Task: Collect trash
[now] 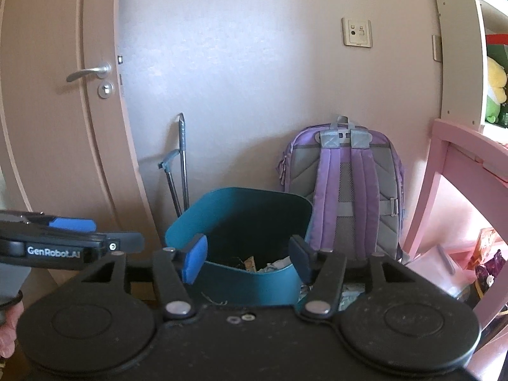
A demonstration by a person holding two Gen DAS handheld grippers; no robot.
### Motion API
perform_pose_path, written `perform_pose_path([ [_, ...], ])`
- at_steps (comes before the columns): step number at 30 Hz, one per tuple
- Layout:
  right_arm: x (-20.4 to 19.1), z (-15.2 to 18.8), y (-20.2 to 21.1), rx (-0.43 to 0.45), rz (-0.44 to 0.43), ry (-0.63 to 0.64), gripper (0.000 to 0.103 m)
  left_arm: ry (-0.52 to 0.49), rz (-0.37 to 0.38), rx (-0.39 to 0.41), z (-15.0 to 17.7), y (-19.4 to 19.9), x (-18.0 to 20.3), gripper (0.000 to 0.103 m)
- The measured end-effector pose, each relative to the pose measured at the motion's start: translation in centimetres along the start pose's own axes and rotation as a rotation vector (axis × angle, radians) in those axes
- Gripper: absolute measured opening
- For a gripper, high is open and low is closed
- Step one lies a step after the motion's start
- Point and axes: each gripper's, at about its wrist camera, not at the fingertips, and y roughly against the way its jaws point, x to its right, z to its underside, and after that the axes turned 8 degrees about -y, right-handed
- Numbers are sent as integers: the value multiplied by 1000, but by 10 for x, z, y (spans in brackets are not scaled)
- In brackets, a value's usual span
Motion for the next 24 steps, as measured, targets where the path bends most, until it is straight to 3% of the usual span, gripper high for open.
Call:
perform_pose_path([
  [1, -1, 1, 3, 0, -3, 2, 57, 8, -4, 11, 3, 6, -1, 101],
  [8, -12, 5, 29, 4, -27, 14, 58, 23, -6, 67, 20, 41, -1, 102],
  [13, -19, 9, 45, -2, -41, 11, 58, -17, -27, 61, 28, 60, 8, 102],
  [24, -32, 7, 73, -4, -53, 42, 59, 12, -23, 63, 27, 94, 12, 102],
])
